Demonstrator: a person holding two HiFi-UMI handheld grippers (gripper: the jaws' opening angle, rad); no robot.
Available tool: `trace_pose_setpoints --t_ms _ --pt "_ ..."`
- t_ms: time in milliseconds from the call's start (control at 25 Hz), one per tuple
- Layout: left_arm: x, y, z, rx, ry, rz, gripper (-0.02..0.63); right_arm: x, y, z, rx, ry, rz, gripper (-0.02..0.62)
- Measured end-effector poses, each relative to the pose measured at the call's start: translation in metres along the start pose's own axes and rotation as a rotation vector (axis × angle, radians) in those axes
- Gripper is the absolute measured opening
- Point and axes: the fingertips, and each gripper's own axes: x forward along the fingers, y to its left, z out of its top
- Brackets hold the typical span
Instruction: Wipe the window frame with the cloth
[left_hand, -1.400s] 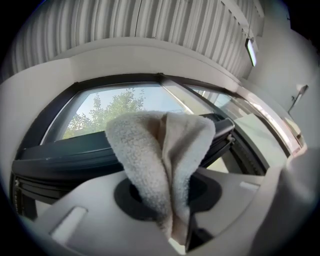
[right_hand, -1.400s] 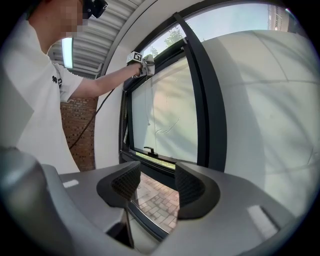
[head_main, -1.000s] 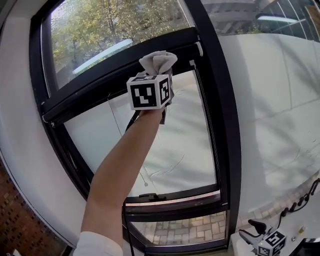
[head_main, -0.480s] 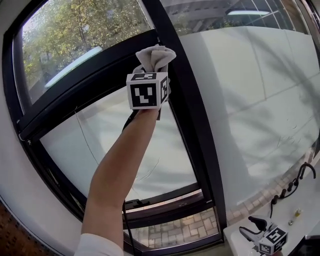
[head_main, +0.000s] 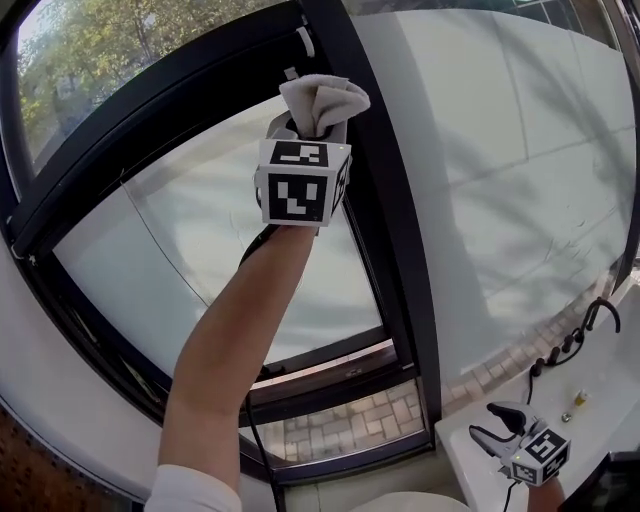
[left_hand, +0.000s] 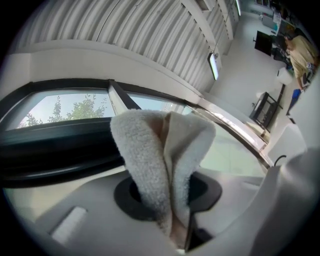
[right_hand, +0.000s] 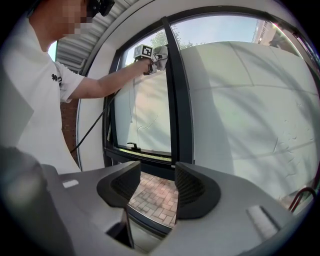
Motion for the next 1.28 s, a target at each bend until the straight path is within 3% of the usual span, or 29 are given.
trace_pose_setpoints --t_ms 640,920,1280 --pt "-0.036 -0.086 -0.097 0.061 0.048 -0.055 0.129 0.004 0.011 0.01 -0.038 0.013 0.006 0.218" --pt "-0.059 -0.138 -0.155 0.097 0.106 -0.101 0.129 0.0 0.02 0.008 -0.039 0.027 0.018 0.218" --pt "-0.088 -0.205 -0.23 0.08 0.207 -0.158 0.129 -0.004 0.022 0.004 -0.037 0.055 0.03 0.218"
